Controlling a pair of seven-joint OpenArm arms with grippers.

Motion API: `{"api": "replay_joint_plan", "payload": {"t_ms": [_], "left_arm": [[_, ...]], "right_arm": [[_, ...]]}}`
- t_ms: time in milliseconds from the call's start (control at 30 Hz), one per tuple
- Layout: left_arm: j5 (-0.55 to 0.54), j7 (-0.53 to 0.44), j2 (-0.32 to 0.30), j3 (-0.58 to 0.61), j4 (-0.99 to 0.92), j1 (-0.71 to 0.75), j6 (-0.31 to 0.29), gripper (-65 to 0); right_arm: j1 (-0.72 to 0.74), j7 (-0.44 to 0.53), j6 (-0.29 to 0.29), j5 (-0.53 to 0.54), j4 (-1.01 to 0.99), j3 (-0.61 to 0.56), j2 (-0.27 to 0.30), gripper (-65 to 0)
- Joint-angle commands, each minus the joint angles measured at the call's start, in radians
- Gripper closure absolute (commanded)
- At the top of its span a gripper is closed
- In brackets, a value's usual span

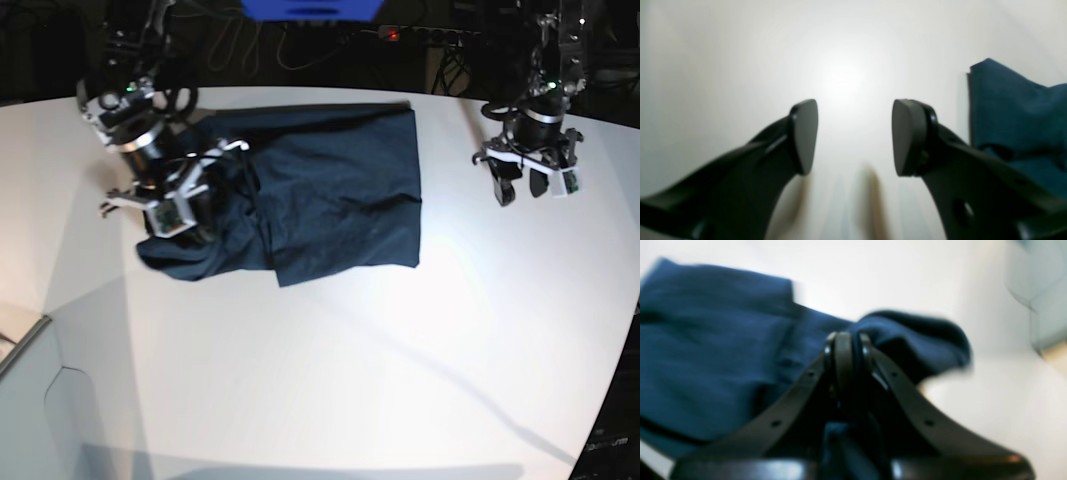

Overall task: Layout the t-shirt on the table in an organized manner, then fold the t-shirt properly
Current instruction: 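Lift the strip end with the right gripper and fold it onto the stack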

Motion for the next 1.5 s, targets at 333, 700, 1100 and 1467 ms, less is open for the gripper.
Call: {"api": "replay_joint_plan", "payload": {"t_ms": [333,700,1100,1467], "left_arm": [[-0.003,-0.027,-0.016,-0.008,0.029,0.060,-0.004,-34.0],[-0.003,-0.027,-0.016,0.000,0.029,0.080,-0.006,-34.1],[-0.003,-0.027,-0.018,-0.008,0.020,0.106,-0.006,-34.1],[-0.003,-0.027,-0.016,-0.085,0.021,0.114,-0.030,-34.2]], "right_arm": [[0.090,-0.019,0.013,0.015,-0.126,-0.400,-0.004,0.0],[0.194,-0.061,-0.069,0.015,-0.223,-0.650,-0.004,0.0],[0.248,-0.061,-0.070,0.015,-0.388,-0.655,-0.004,-10.9],[0.130,-0.061,-0.070,0.015,-0.085,-0.577,0.006,-34.9]]}}
